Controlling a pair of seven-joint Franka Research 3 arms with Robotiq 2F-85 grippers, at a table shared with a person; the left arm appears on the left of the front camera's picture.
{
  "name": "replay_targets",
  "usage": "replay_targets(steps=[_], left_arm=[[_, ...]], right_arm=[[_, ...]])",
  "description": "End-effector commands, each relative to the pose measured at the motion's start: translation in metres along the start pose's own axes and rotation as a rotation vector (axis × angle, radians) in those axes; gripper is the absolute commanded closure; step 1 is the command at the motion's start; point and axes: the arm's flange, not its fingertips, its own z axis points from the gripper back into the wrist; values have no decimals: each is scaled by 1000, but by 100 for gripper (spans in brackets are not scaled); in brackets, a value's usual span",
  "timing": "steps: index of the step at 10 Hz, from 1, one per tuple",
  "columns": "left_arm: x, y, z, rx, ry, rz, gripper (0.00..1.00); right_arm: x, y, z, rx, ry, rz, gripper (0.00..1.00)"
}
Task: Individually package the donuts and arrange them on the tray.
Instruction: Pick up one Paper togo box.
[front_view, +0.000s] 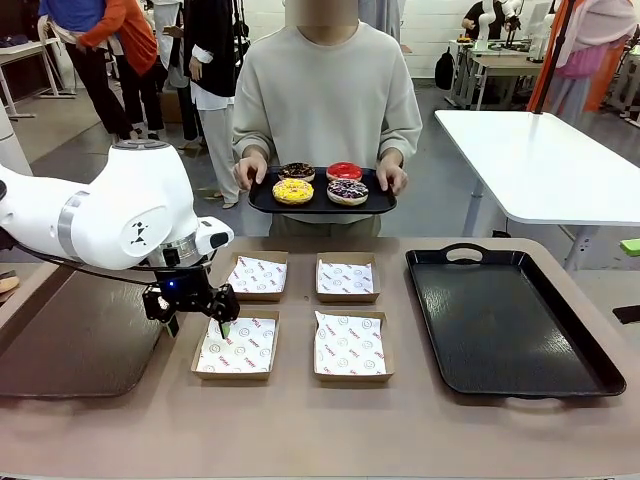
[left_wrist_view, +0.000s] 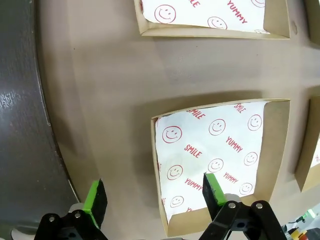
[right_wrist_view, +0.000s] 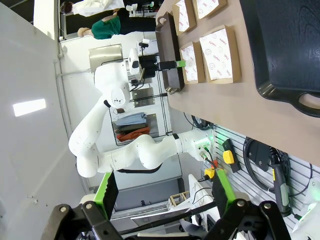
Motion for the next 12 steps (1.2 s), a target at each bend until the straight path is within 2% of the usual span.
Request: replay_targets(steps=[1,7,9,10,11,12], left_arm=[[0,2,0,3,5,-9,0],[1,2,0,0,2,3,0],[4,-10,-7,102,9,67,0],[9,-16,-11,116,18,89,0],[11,-20,-13,111,17,69,35],[12,-22,-13,95,24,73,55]], right_arm=[[0,-1,0,1,1,-4,0],[0,-1,0,1,1,-4,0],[0,-1,0,1,1,-4,0],[0,-1,0,1,1,-4,0],[0,-1,0,1,1,-4,0],[0,-1,0,1,1,-4,0]])
